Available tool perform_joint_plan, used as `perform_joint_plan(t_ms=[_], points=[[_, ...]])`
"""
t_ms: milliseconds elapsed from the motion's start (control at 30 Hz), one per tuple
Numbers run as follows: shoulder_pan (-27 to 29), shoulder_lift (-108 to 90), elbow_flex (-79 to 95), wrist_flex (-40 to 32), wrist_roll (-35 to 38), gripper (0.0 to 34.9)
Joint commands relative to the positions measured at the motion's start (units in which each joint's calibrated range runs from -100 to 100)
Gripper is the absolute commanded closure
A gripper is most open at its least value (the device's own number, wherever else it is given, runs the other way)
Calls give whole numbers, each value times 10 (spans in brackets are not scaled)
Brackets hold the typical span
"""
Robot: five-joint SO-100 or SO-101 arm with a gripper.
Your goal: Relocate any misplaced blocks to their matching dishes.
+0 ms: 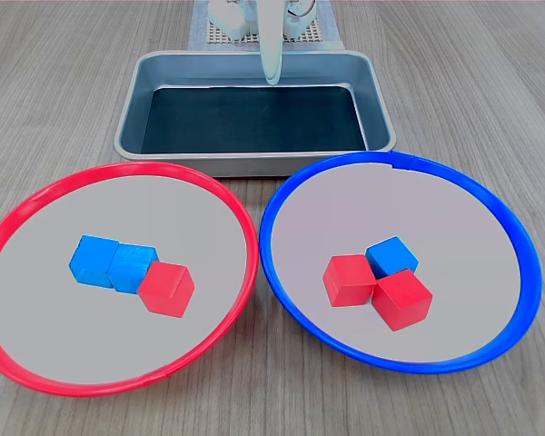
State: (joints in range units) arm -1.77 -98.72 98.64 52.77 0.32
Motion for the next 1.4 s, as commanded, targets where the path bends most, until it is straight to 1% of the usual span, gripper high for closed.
perform_joint_plan(t_ms=[0,900,1000,1100,1367], points=[[5,-3,-2,-1,-1,346],[5,-3,-2,-1,-1,346],[5,-3,-2,-1,-1,324],[5,-3,-2,-1,-1,346],[1,20,-11,-9,1,346]])
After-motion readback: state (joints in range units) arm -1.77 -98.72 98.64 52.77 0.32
